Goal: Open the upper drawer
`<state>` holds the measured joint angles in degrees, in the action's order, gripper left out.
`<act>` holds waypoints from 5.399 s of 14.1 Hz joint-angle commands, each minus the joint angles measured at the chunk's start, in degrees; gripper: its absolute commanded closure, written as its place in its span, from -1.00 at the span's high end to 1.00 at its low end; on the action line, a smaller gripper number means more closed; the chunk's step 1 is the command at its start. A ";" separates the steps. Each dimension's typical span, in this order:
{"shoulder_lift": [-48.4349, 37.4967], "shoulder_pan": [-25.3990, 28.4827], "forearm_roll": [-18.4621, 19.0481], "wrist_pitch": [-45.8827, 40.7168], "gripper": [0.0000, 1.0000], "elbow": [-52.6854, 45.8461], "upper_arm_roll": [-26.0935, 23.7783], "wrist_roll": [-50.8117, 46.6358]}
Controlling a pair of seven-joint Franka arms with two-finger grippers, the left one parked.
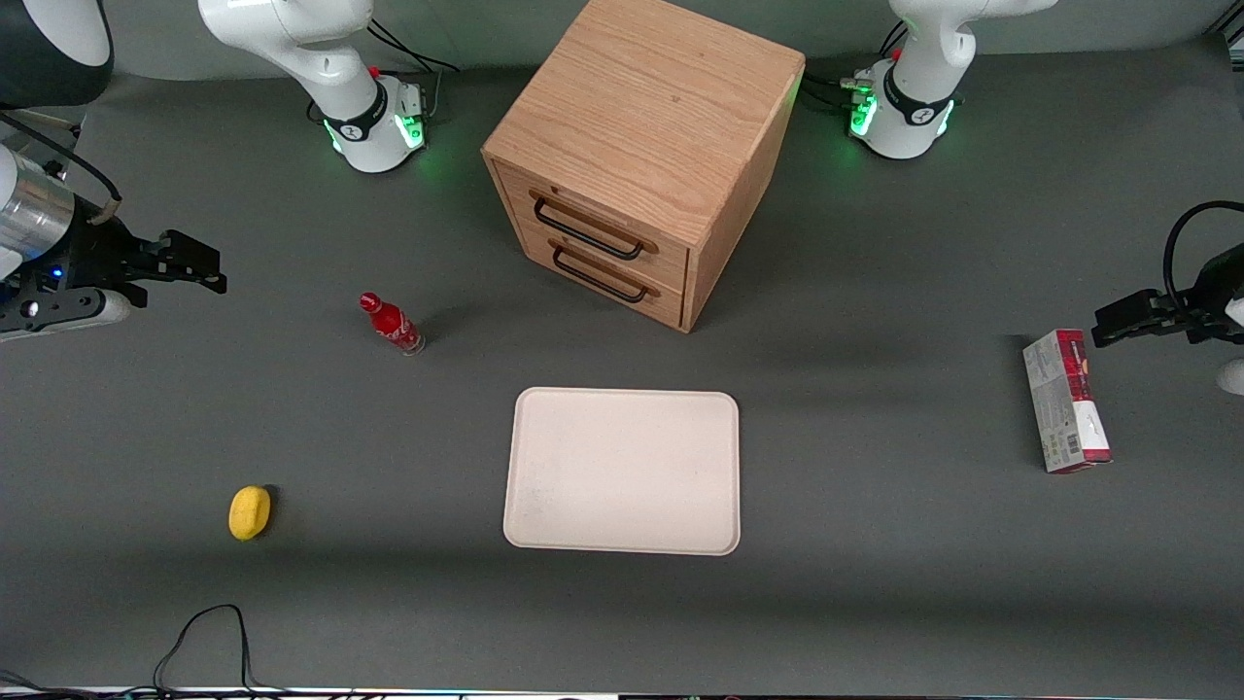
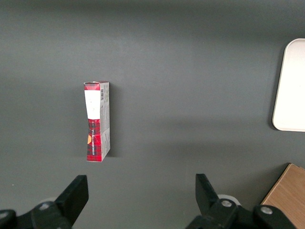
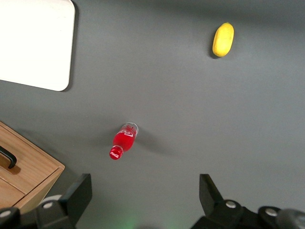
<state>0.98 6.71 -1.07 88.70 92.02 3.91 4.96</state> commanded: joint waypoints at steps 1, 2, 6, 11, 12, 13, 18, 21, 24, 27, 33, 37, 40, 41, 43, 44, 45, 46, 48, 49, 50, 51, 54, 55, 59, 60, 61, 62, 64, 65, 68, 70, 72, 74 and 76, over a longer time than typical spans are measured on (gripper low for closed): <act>0.60 0.85 -1.13 -1.43 1.00 -2.20 0.39 0.14; 0.60 2.07 -1.04 -1.69 1.00 -2.46 0.22 -0.04; 2.70 9.79 -3.40 -1.87 1.00 -5.35 -0.05 0.31; 4.73 19.99 -5.61 -1.87 1.00 -7.03 -0.05 -3.62; 4.73 23.41 -5.96 -1.78 1.00 -7.03 -0.05 -6.69; 5.08 26.14 -6.05 -1.34 1.00 -7.03 -0.05 -9.50; 12.36 33.46 -9.20 -0.20 1.00 -13.61 -0.13 -9.53; 16.23 33.72 -13.51 -0.37 1.00 -17.05 -1.18 -2.45; 19.31 33.72 -13.78 -0.46 1.00 -17.05 -2.50 10.82; 22.56 33.02 -18.51 -0.46 1.00 -17.05 -2.33 23.65; 26.61 31.35 -20.11 -0.99 1.00 -16.44 -2.07 30.46; 27.49 31.26 -20.11 -0.90 1.00 -13.72 -2.07 32.04; 27.23 31.35 -20.20 -0.99 1.00 -11.61 -2.07 32.04; 27.23 31.35 -20.20 -0.99 1.00 -11.25 -2.07 31.87; 27.40 31.53 -20.46 -0.73 1.00 -10.90 -2.07 31.78; 27.49 31.70 -20.46 -0.38 1.00 -10.81 -2.16 31.78; 27.58 31.79 -20.46 -0.03 1.00 -10.29 -2.16 31.60; 27.58 31.79 -20.46 0.76 1.00 -10.11 -2.16 31.52; 27.76 31.88 -20.46 1.91 1.00 -9.41 -2.16 31.52; 27.93 31.88 -20.46 2.61 1.00 -9.06 -2.16 31.52; 28.11 31.88 -20.46 3.31 1.00 -8.97 -2.16 31.43; 28.46 31.88 -20.46 3.84 1.00 -8.97 -2.16 31.25; 29.16 32.32 -20.38 5.16 1.00 -8.96 -2.16 31.25; 29.25 32.32 -20.38 5.42 1.00 -8.97 -2.16 31.25; 29.60 31.88 -20.11 6.57 1.00 -9.14 -2.07 31.25; 29.60 31.70 -20.03 7.09 1.00 -9.14 -2.07 31.25; 29.69 31.53 -19.94 7.44 1.00 -9.23 -1.98 31.34; 29.69 31.09 -19.76 7.80 1.00 -9.23 -1.98 31.34; 30.13 30.56 -19.67 7.80 1.00 -9.67 -1.98 31.34; 30.13 30.04 -19.67 7.80 1.00 -9.84 -1.81 31.43; 30.22 28.98 -19.58 7.80 1.00 -10.37 -1.80 31.51; 30.66 28.54 -19.41 7.80 1.00 -11.07 -1.80 31.43; 31.01 27.75 -19.41 7.80 1.00 -11.86 -1.80 31.52; 31.01 26.61 -19.50 7.80 1.00 -12.39 -1.80 31.69; 31.10 26.17 -19.41 7.80 1.00 -13.00 -1.80 31.60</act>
<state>30.68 33.55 -20.45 96.72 81.61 2.06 35.36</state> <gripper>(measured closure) 0.000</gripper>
